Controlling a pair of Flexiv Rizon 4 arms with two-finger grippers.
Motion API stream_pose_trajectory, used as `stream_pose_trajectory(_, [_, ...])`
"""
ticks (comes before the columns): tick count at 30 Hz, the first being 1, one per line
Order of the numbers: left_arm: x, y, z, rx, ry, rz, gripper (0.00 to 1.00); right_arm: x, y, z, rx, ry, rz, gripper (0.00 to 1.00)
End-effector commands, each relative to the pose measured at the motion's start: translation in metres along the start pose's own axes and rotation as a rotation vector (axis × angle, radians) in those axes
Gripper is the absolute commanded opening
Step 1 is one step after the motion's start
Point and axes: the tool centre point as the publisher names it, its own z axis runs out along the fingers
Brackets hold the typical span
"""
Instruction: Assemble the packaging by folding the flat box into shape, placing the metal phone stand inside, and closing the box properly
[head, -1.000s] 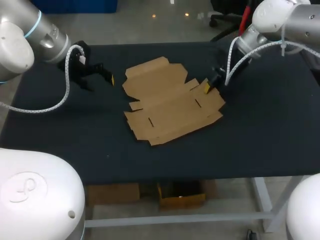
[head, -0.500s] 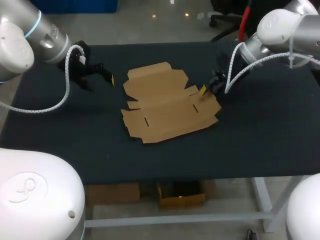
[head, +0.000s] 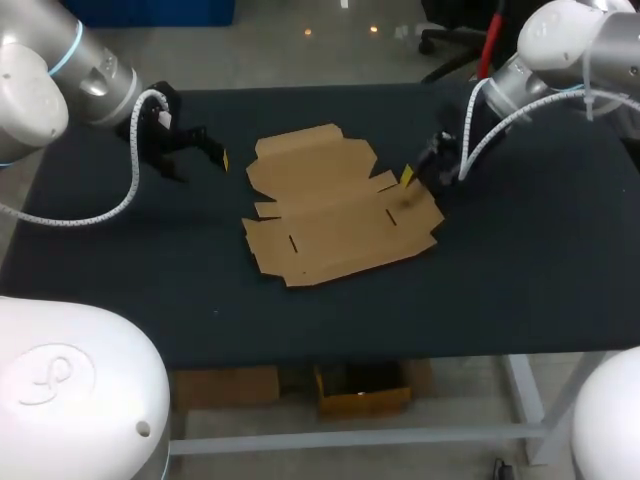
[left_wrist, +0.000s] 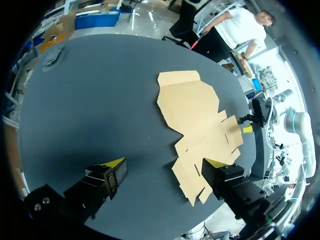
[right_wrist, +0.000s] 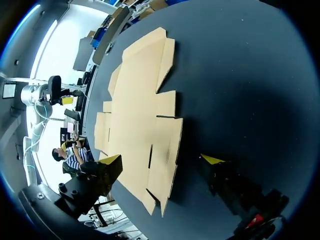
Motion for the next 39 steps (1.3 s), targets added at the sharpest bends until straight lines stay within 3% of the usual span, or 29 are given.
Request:
stream_pose_trajectory(1, [0.000, -0.001, 0.000, -0.004, -0.004, 0.000, 1.00, -0.008, 0.014, -0.006, 0.134, 0.022, -0.017, 1.00])
stream_pose_trajectory(8, [0.000, -0.001, 0.000, -0.004, -0.004, 0.000, 1.00, -0.014, 0.023, -0.002, 0.195, 0.023, -0.058, 0.98])
stream_pose_trajectory(20, [0.000, -0.001, 0.000, -0.004, -0.004, 0.000, 1.00, -0.008, 0.023, 0.013, 0.247, 0.059, -0.073, 0.50])
stream_pose_trajectory(29, [0.000, -0.001, 0.000, -0.004, -0.004, 0.000, 1.00, -0.008, 0.013, 0.017, 0.262, 0.057, -0.042, 0.38])
stream_pose_trajectory(31, [0.000, -0.001, 0.000, -0.004, -0.004, 0.000, 1.00, -0.009, 0.013, 0.018, 0.260, 0.057, -0.038, 0.25])
stream_pose_trajectory(33, [0.000, -0.001, 0.000, -0.004, -0.004, 0.000, 1.00, -0.010, 0.012, 0.020, 0.258, 0.061, -0.034, 0.00])
stream_pose_trajectory(39, [0.000, -0.001, 0.000, -0.004, -0.004, 0.000, 1.00, -0.008, 0.006, 0.022, 0.208, 0.072, -0.027, 0.00])
